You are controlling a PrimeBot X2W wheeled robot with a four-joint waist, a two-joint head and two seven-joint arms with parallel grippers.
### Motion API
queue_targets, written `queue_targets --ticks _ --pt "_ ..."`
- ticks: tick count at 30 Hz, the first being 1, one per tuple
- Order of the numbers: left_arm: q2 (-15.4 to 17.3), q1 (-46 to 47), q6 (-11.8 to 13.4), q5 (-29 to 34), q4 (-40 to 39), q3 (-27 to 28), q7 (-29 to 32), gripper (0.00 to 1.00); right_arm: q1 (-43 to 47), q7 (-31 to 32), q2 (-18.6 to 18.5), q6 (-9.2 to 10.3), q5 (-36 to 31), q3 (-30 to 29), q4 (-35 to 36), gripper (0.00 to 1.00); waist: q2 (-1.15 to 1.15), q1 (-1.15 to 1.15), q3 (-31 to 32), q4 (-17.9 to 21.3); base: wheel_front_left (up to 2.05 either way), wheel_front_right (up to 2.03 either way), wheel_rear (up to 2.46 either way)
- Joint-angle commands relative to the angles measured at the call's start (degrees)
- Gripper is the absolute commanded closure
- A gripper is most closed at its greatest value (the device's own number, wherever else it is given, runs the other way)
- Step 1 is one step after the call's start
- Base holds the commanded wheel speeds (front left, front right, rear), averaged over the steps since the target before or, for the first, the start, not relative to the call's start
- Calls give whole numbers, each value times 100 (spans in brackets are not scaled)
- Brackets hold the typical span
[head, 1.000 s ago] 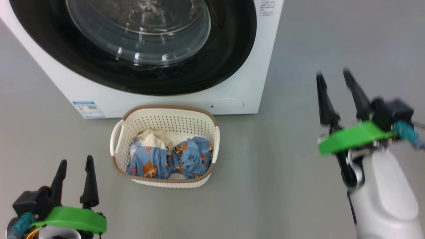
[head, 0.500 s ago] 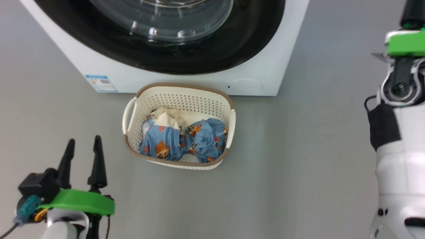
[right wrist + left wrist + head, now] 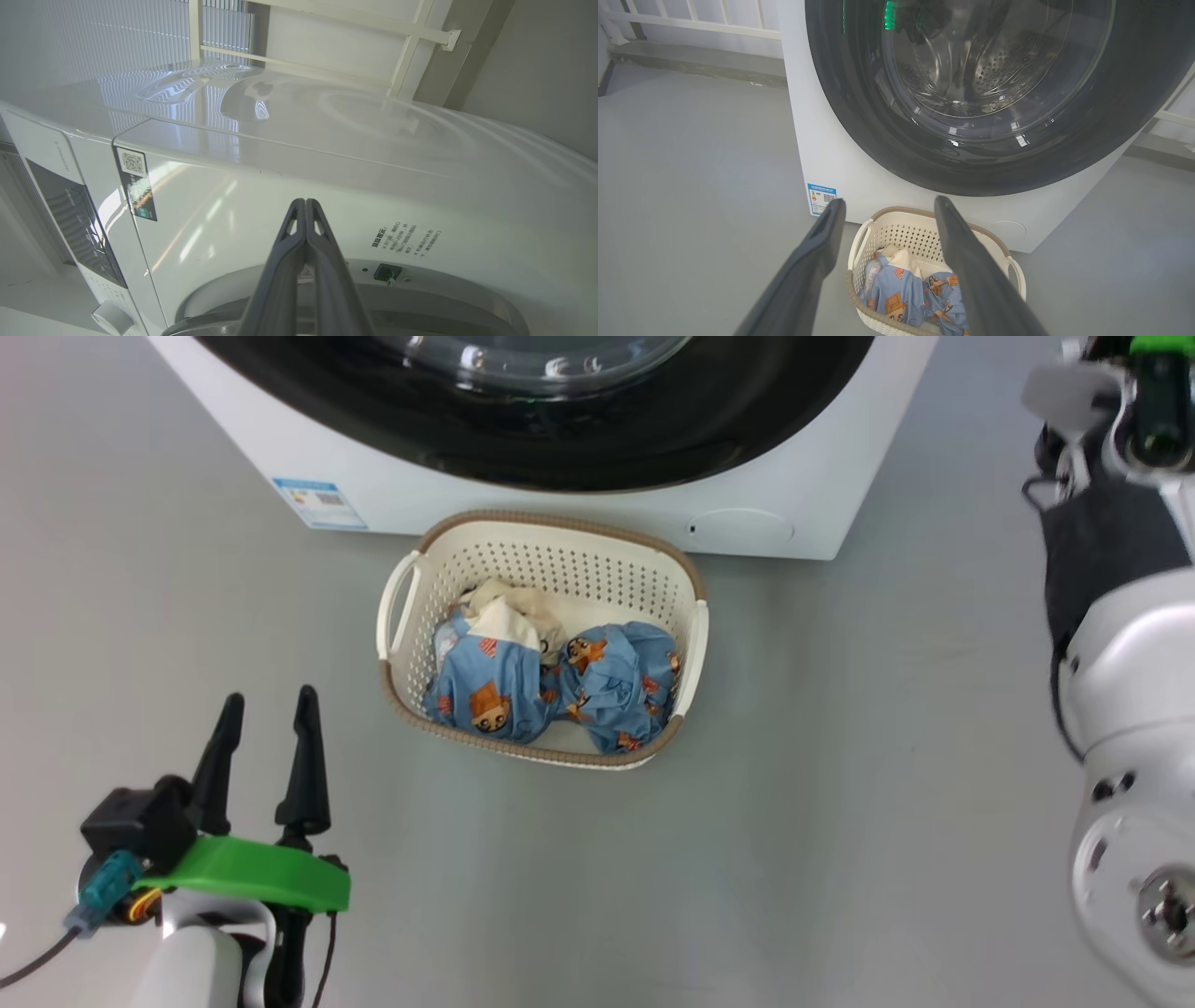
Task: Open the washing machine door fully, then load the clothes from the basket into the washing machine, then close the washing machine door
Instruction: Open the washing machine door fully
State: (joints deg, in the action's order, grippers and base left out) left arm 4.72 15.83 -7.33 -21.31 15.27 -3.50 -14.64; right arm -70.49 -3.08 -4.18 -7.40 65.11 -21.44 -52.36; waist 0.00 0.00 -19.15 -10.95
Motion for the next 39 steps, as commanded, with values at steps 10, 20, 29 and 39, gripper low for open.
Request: queue_targets --ticks 10,20,29,39 --pt "99 310 -14 -100 -67 -58 -36 0 -1450 961 -116 -9 -650 223 -1146 100 0 0 -318 -264 0 0 0" --pt "73 471 -15 -237 -102 -98 -36 0 -2099 1087 -204 -9 -1073 281 -1882 100 0 0 -609 -375 0 0 0" --pt "42 532 -15 -308 -77 -137 -36 0 -2314 1252 -240 -9 -1276 233 -2115 100 0 0 -748 -447 0 0 0" --pt "11 574 -15 -356 -44 -203 -36 0 -2362 1490 -355 -9 -1491 -2 -2157 100 0 0 -832 -532 0 0 0"
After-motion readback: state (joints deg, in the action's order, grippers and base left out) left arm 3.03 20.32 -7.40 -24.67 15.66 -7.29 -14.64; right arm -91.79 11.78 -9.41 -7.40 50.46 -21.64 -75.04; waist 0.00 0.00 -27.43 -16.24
